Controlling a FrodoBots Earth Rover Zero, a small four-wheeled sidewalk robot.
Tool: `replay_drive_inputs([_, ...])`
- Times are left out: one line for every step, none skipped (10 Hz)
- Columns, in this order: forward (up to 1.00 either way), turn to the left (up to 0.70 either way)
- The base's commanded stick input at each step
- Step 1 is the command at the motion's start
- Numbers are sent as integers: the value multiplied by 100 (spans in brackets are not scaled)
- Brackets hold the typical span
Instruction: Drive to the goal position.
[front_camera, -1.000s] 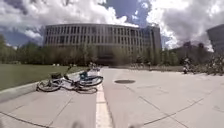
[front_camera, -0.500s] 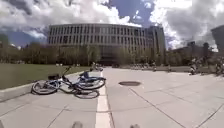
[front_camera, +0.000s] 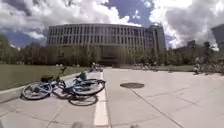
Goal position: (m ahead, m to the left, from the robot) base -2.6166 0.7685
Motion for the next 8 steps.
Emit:
replay_drive_inputs([70,2])
replay_drive_inputs([70,2])
replay_drive_inputs([70,2])
replay_drive_inputs([70,2])
replay_drive_inputs([70,2])
replay_drive_inputs([70,2])
replay_drive_inputs([70,2])
replay_drive_inputs([70,2])
